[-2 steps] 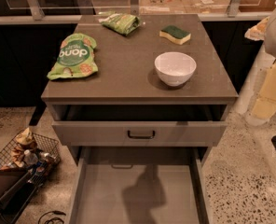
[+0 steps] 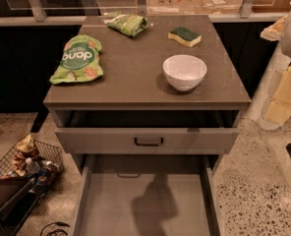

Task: Place sponge into middle drawer

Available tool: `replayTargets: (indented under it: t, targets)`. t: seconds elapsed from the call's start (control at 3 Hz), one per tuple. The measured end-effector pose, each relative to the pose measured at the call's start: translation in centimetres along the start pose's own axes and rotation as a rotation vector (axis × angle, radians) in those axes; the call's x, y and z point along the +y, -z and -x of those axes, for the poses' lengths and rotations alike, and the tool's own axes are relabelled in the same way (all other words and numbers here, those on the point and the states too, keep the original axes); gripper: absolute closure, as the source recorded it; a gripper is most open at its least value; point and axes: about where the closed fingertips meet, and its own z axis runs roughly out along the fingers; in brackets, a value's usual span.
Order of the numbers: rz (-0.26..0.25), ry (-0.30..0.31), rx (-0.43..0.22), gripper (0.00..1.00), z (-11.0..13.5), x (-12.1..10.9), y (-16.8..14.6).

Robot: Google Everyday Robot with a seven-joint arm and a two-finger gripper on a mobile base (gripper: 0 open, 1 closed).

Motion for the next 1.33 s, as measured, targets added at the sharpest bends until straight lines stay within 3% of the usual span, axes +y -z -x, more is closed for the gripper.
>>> replayTargets:
  t: [0.33,0.67,1.33]
  targets:
    - [-0.056,-0.046,-0.065,0.0,-0.7,-2.3,-0.8]
    - [-0.154,-0.163,-0.229,0.0,-3.1,-8.7,-3.4]
    - [-0.408,-0.339,-0.62,0.0,-5.2,-25.3,-7.6]
